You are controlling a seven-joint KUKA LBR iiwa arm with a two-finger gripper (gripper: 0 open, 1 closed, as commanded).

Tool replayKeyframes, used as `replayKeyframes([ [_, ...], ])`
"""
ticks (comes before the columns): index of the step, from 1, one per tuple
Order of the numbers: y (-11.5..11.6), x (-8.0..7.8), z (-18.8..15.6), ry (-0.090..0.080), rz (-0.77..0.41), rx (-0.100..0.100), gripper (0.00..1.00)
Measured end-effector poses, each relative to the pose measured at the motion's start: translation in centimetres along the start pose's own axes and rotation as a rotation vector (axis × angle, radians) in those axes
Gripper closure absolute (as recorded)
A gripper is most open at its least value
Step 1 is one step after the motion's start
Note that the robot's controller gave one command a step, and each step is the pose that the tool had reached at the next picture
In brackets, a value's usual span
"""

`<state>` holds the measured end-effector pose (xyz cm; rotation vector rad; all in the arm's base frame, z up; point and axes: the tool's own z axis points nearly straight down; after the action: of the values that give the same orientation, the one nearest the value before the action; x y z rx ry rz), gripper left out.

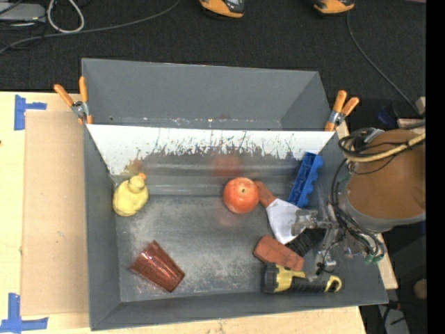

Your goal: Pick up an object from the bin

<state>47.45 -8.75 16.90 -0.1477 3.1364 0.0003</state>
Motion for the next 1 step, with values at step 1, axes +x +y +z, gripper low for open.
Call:
replayKeyframes([
  [1,-3.12,0.62,0.85,-0.008,-0.184,0.002,0.00],
])
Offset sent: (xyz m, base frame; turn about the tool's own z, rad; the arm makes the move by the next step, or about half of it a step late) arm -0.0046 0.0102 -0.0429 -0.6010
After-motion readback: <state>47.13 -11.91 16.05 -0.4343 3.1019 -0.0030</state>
